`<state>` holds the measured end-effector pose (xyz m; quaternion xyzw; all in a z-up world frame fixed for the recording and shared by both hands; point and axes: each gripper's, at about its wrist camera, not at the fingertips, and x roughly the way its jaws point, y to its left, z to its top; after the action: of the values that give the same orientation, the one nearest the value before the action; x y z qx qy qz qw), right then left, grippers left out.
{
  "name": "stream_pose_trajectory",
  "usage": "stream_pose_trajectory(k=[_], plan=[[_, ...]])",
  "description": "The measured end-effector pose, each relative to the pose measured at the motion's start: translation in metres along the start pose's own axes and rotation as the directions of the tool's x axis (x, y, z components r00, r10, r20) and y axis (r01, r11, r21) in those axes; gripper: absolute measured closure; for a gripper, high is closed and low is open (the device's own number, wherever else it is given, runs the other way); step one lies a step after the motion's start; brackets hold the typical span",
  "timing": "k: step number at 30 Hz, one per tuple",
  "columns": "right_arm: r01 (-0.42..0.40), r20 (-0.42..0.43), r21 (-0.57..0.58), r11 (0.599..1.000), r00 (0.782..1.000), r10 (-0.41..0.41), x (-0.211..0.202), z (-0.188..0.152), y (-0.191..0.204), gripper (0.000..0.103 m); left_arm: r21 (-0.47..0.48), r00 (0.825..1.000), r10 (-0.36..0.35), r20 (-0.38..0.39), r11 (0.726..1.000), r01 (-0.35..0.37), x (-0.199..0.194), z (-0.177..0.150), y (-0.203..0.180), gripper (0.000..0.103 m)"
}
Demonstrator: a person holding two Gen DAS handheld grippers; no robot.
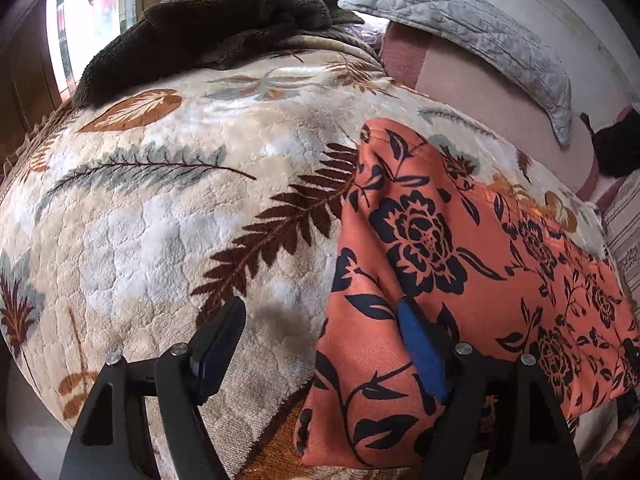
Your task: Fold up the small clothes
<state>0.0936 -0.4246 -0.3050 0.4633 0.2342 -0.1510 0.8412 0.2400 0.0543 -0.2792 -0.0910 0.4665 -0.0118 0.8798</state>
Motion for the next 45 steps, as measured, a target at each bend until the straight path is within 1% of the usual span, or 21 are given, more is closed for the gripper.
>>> stream_pose_trajectory(k=[3,6,8,11,13,15,17,20,22,23,24,26,28,29,31,33,35,37,40,42,45], plan=[[0.013,0.086,-0.141,0.990,0.996,-0.001,-0.025,-0.008,0.030,0.089,-0.027,0.994,0.010,0.106,1.000,-0.007,-0.020,0.007,0.011,0.025],[0.014,0.125,-0.191,0.982,0.992,0.011,-0.049,-0.011,0.043,0.089,-0.010,0.980,0.001,0.201,1.000,0.001,-0.036,0.010,0.011,0.025],[0.038,0.124,-0.218,0.975,0.992,-0.011,-0.057,-0.011,0.047,0.089,0.027,0.976,-0.025,0.215,0.999,0.019,-0.039,0.010,0.006,0.025],[0.111,0.054,-0.188,0.976,0.993,-0.103,-0.044,-0.013,0.027,0.089,0.091,0.990,-0.052,0.129,0.995,0.040,-0.024,0.007,-0.009,0.025],[0.147,-0.070,-0.080,0.986,0.986,-0.153,-0.025,-0.012,-0.001,0.087,0.141,0.999,-0.040,0.031,0.989,0.035,-0.004,0.001,-0.021,0.025],[0.152,-0.184,0.061,0.986,0.973,-0.139,-0.012,-0.010,-0.031,0.084,0.194,0.998,0.009,-0.068,0.981,0.005,0.016,-0.009,-0.032,0.025],[0.126,-0.210,0.184,0.975,0.974,-0.087,-0.015,-0.008,-0.051,0.078,0.191,0.998,0.002,-0.060,0.982,0.010,0.016,-0.010,-0.034,0.025],[0.123,-0.143,0.245,0.962,0.986,-0.090,-0.035,0.005,-0.063,0.077,0.185,0.998,0.001,-0.056,0.983,0.009,0.015,-0.010,-0.031,0.024],[0.162,-0.051,0.234,0.959,0.987,-0.154,-0.055,0.012,-0.061,0.072,0.184,0.999,-0.001,-0.051,0.983,0.010,0.014,-0.012,-0.029,0.024],[0.198,0.018,0.197,0.960,0.978,-0.206,-0.066,0.015,-0.053,0.071,0.192,0.999,0.003,-0.047,0.981,0.006,0.014,-0.013,-0.029,0.024],[0.213,0.077,0.155,0.965,0.971,-0.227,-0.075,0.018,-0.044,0.071,0.201,0.999,0.007,-0.043,0.980,0.002,0.014,-0.013,-0.030,0.024],[0.218,0.170,0.046,0.975,0.960,-0.223,-0.087,0.019,-0.019,0.071,0.208,0.999,0.013,-0.037,0.978,-0.005,0.014,-0.014,-0.031,0.023],[0.211,0.197,-0.103,0.972,0.962,-0.188,-0.087,0.015,0.007,0.071,0.208,0.999,0.018,-0.035,0.978,-0.011,0.015,-0.015,-0.034,0.023],[0.194,0.174,-0.164,0.967,0.971,-0.165,-0.081,0.013,0.017,0.071,0.210,0.999,0.021,-0.033,0.978,-0.014,0.016,-0.015,-0.035,0.023],[0.126,0.073,-0.236,0.964,0.991,-0.111,-0.064,0.002,0.030,0.071,0.219,0.999,0.028,-0.027,0.975,-0.021,0.017,-0.015,-0.037,0.023],[0.088,-0.022,-0.258,0.962,0.995,-0.097,-0.046,-0.010,0.034,0.071,0.228,0.999,0.034,-0.019,0.973,-0.029,0.017,-0.015,-0.038,0.023],[0.068,-0.098,-0.260,0.963,0.991,-0.096,-0.030,-0.021,0.035,0.071,0.236,0.999,0.037,-0.012,0.971,-0.033,0.017,-0.015,-0.039,0.023],[0.080,-0.168,-0.273,0.959,0.977,-0.130,-0.014,-0.028,0.033,0.071,0.241,0.999,0.036,-0.009,0.970,-0.033,0.018,-0.015,-0.039,0.022],[0.154,-0.275,-0.280,0.948,0.933,-0.232,0.019,-0.043,0.022,0.072,0.239,0.999,0.033,-0.008,0.971,-0.030,0.018,-0.016,-0.038,0.022],[0.136,-0.262,-0.237,0.962,0.945,-0.198,0.020,-0.042,0.014,0.072,0.237,0.999,0.036,-0.007,0.971,-0.034,0.018,-0.016,-0.038,0.021],[0.123,-0.277,-0.218,0.968,0.943,-0.182,0.020,-0.039,0.010,0.072,0.237,0.999,0.042,-0.002,0.971,-0.041,0.018,-0.017,-0.038,0.020]])
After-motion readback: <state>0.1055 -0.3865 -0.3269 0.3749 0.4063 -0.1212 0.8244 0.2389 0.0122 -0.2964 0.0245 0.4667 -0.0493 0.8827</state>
